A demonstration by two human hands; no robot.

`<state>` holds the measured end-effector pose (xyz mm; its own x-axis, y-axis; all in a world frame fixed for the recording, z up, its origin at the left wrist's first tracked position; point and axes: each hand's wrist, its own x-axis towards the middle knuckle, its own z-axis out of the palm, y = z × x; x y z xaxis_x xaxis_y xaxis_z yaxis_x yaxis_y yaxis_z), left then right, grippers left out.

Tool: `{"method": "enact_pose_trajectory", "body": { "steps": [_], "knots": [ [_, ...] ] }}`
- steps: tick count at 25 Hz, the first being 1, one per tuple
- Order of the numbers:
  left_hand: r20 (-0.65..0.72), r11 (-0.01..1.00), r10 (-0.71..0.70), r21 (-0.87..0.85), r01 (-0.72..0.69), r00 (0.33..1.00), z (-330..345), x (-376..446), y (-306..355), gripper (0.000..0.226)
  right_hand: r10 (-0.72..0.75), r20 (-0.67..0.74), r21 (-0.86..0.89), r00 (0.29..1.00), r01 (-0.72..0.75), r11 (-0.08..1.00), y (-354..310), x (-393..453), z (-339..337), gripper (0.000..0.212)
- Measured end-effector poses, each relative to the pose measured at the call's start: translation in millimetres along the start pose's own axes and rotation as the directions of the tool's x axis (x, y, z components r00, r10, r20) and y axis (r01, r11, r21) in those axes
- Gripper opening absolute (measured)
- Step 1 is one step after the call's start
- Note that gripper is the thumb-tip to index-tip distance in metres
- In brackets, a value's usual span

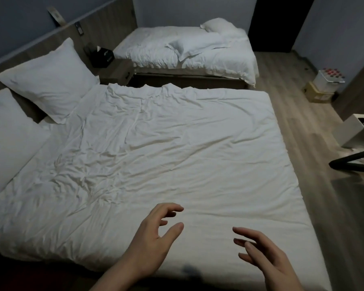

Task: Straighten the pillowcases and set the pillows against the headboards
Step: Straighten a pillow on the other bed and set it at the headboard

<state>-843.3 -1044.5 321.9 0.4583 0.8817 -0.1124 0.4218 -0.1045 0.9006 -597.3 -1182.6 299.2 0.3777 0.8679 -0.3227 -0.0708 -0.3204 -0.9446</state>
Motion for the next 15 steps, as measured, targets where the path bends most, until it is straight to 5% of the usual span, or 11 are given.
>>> {"method": "enact_pose_trajectory", "body": {
  "steps": [8, 15],
  "knots": [
    [-0.073, 0.991, -0.136, -0.008, 0.136, 0.988, 163.2, -81.1, 46.8, 0.039, 0.093, 0.056, -0.013, 0.994, -0.092, 0.996, 25.5, -39.2, -191.9, 0.030],
    [-0.006, 0.981, -0.192, -0.011, 0.192, 0.981, 213.7, -42.8, 63.7, 0.035, -0.050, 0.040, -0.036, 0.998, 0.052, 0.998, 5.8, -7.3, -240.0, 0.034]
  ]
}}
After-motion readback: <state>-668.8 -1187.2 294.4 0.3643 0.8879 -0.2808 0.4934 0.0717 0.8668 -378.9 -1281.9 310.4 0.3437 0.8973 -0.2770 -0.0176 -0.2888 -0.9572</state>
